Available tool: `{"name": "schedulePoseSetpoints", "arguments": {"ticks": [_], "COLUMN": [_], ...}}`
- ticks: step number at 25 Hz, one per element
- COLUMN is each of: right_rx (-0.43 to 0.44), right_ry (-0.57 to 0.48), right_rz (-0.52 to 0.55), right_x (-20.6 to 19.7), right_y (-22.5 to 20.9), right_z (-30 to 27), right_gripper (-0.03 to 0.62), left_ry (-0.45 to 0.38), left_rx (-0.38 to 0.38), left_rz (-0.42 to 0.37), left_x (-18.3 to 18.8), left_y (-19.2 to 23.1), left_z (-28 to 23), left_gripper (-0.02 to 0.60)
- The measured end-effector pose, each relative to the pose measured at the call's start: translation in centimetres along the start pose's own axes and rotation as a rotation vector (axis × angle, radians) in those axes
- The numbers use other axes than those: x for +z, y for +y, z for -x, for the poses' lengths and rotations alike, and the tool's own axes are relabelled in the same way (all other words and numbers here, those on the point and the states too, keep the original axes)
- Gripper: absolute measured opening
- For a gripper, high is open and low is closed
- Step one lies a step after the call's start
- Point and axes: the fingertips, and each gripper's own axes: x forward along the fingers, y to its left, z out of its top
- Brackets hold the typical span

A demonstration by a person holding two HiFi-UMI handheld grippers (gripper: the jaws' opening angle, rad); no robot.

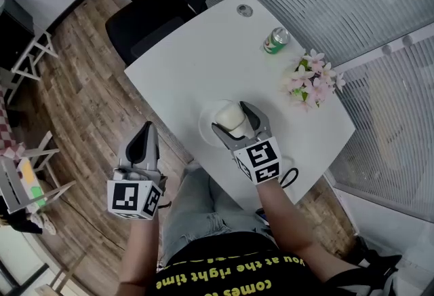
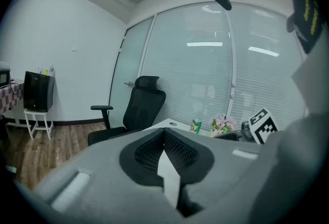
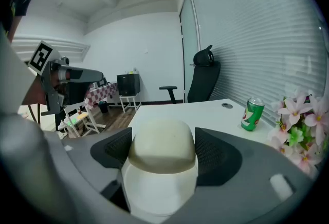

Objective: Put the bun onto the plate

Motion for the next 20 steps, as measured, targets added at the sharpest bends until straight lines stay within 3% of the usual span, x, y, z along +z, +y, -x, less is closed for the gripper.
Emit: {"name": "schedulePoseSetpoints", "arguments": {"ticks": [20], "right_rx": [0.049], "right_ry": [0.155], "right_rz": [-0.002], "right_x": [-6.9], "right_y": [0.7], "right_z": [-3.8], "right_gripper": [0.39], "left_ry": [0.042], "left_rx": [0.03], "left_rz": [0.023], "left_x": [-2.5], "left_y": [1.0], "left_z": [-0.1], "left_gripper": [0.001]}}
